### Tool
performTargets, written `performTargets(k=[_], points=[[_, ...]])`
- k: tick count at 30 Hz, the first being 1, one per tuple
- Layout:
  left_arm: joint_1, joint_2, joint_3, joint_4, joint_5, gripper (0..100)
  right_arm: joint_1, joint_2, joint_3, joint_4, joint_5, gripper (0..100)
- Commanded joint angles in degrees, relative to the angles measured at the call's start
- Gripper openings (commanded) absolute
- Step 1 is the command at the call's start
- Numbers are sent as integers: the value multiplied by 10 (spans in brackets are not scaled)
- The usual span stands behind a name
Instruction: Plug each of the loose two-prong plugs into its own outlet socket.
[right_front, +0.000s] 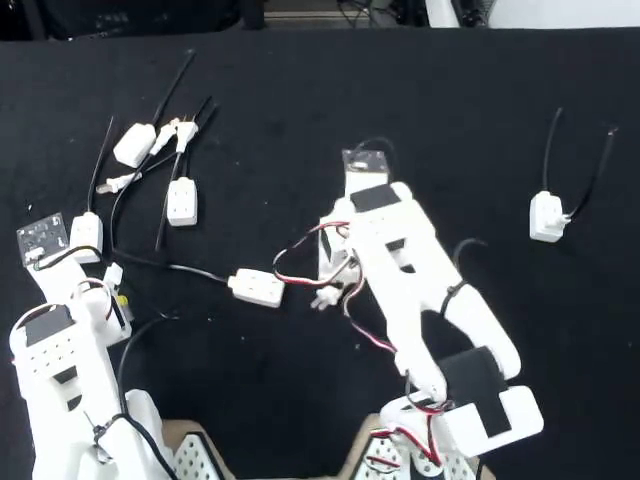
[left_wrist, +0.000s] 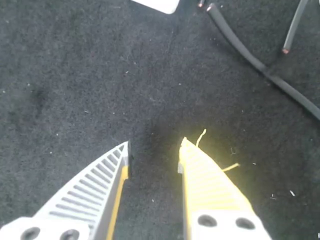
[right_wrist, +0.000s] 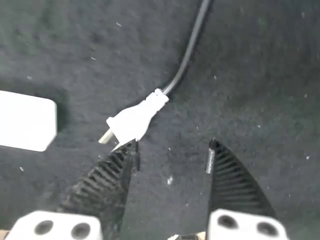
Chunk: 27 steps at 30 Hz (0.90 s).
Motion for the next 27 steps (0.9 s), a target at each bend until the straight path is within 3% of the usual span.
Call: performTargets(k=[1, 9, 23, 27], points=[[-2, -9, -9, 3, 3, 170, 11, -1, 19, -47, -9, 198], [-2, -9, -8, 3, 3, 170, -55, -1, 84, -164, -13, 198], [-5, -10, -8, 6, 3, 167, -60, 99, 71, -158, -10, 194], [-3, -10, -9, 5, 3, 167, -57, 91, 38, -110, 40, 64]])
